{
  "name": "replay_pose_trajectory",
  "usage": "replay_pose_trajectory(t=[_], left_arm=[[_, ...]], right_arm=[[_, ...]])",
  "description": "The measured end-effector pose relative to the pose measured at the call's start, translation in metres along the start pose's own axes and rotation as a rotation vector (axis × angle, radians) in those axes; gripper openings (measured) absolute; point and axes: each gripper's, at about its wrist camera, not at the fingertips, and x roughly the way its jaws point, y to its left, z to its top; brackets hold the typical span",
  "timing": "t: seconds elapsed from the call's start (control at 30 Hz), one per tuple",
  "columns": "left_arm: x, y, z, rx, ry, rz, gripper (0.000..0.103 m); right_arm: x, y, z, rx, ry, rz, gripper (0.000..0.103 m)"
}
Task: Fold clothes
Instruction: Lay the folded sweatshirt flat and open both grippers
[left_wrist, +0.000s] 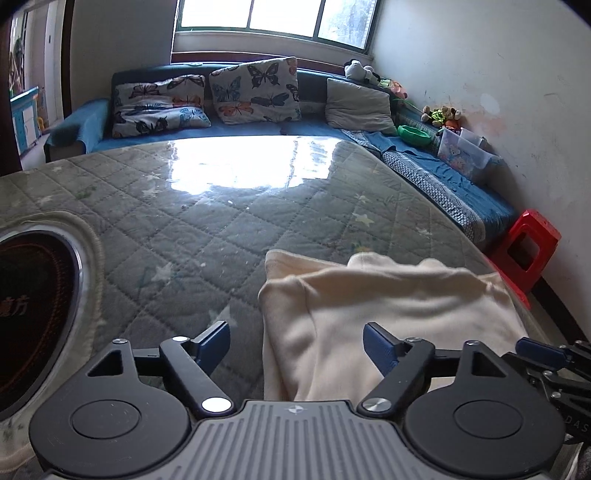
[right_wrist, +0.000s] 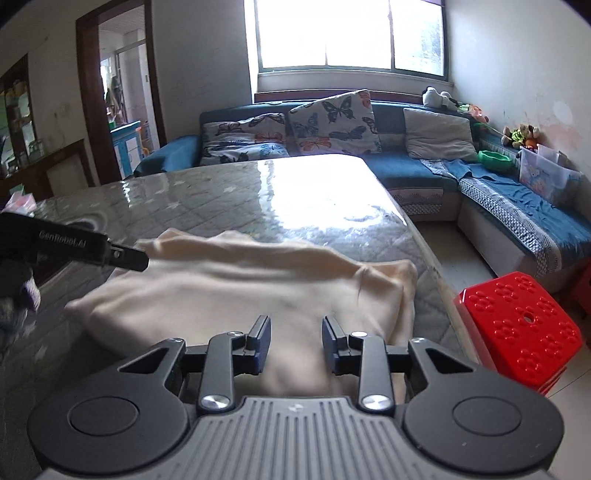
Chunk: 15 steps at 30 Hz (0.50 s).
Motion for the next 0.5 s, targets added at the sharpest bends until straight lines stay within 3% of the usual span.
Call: replay_pose_trajectory(t=[0.23, 0.5], left_arm=[[-0.013, -0.008, -0.018, 0.029, -0.016, 0.02, 0.09], [-0.017, -0.01, -0.027, 0.044, -0.014, 0.034, 0.092]], right_arm=[[-0.007, 0.006, -0.013, -0.003, -0.004, -0.028, 0.034], [-0.008, 0.009, -0.014, -0.002, -0.005, -0.046, 0.035]])
